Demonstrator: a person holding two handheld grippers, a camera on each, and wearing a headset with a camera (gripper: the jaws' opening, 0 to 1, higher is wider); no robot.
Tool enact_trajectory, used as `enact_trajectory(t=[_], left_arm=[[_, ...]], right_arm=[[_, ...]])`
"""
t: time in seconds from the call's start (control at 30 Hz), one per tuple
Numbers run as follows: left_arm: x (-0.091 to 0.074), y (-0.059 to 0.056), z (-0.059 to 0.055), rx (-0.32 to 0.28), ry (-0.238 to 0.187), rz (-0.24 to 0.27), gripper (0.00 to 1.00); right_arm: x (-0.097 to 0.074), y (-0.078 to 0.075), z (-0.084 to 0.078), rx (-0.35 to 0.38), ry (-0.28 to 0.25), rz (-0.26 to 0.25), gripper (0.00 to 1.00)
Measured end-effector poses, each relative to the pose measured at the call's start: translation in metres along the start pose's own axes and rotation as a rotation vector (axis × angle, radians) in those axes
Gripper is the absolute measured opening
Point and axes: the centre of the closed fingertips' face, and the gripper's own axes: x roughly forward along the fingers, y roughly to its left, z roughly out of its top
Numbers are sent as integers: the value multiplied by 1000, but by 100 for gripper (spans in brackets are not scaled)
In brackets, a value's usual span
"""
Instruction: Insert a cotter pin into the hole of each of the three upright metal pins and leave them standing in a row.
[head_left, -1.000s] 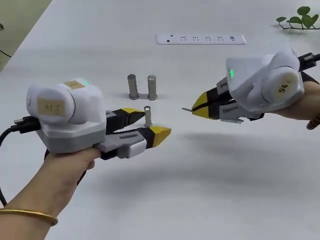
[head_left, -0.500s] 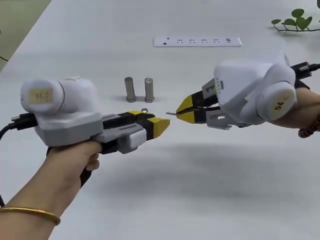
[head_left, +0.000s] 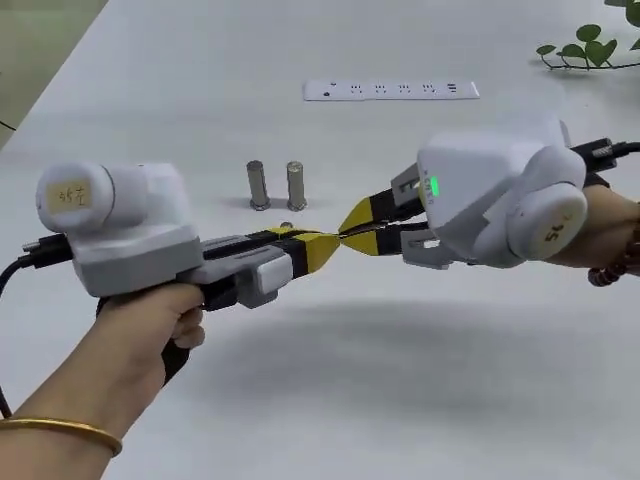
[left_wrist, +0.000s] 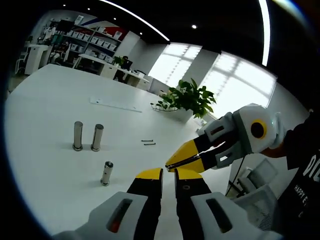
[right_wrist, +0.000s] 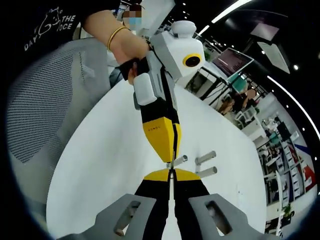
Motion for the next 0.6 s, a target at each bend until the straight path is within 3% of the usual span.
enact_trajectory(t=[0.6], left_arm=[[0, 1, -2, 12, 7, 4, 0]], right_arm=[[2, 4, 4, -36, 7, 8, 0]])
